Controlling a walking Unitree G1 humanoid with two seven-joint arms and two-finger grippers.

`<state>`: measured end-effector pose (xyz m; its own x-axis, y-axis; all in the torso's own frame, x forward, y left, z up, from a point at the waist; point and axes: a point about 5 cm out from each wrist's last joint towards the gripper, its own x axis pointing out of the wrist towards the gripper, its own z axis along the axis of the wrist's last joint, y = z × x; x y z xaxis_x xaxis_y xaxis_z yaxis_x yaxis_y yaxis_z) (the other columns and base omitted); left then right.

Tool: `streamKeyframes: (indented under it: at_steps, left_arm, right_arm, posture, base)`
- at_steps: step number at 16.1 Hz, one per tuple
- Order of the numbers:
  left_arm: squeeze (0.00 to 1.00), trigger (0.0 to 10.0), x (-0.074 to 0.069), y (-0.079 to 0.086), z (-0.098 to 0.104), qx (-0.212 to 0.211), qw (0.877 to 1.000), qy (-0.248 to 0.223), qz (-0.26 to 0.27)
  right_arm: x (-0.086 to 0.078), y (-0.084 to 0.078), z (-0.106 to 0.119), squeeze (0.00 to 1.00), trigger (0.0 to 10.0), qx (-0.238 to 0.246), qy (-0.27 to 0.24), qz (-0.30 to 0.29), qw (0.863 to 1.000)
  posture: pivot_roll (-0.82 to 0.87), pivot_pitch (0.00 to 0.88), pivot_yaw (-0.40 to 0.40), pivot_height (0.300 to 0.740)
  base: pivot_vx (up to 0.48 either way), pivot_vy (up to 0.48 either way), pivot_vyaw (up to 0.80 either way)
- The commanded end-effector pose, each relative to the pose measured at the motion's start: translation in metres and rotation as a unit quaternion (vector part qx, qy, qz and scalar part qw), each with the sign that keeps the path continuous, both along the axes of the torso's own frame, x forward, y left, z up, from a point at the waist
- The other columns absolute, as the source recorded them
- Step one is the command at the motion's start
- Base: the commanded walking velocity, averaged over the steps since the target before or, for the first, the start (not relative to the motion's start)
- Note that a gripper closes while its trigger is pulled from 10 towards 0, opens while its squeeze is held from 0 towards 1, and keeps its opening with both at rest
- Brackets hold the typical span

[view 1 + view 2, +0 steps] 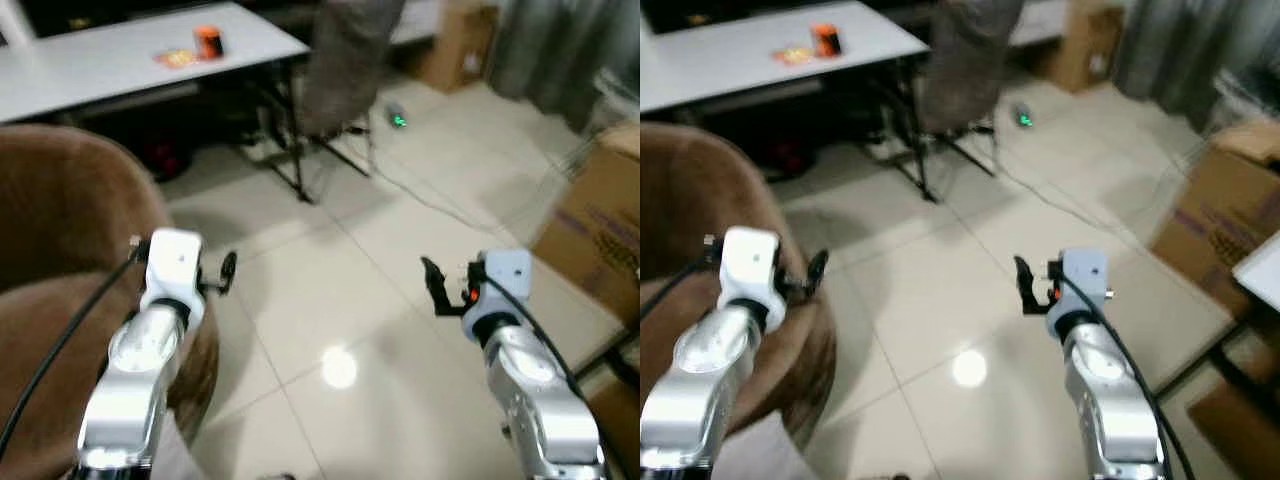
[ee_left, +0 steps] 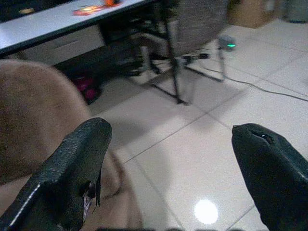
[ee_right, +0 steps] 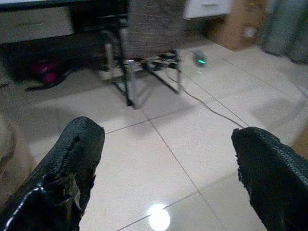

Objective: Move the pillow to the sofa from floor

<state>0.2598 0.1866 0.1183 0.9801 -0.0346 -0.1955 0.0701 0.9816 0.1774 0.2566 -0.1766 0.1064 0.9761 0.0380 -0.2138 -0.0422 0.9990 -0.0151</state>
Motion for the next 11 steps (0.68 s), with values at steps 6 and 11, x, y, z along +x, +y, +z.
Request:
streamKeyframes:
  at_steps: [6,11]
  left_arm:
    - [0.00,10.0,-0.011,-0.021,-0.005,0.012,0.999,-0.034,-0.027]
    - [0.00,10.0,-0.004,-0.027,-0.007,0.016,0.999,-0.043,-0.023]
  right_arm:
    - [-0.004,-0.005,0.003,1.00,10.0,-0.013,-0.001,0.014,1.000]
    - [0.001,-0.012,0.008,1.00,10.0,-0.025,-0.002,0.020,0.999]
  posture:
    - [-0.11,0.000,-0.004,0.740]
    - [-0.10,0.000,-0.038,0.740]
  base:
    - [0.000,0.000,0.80]
    - [0.000,0.000,0.80]
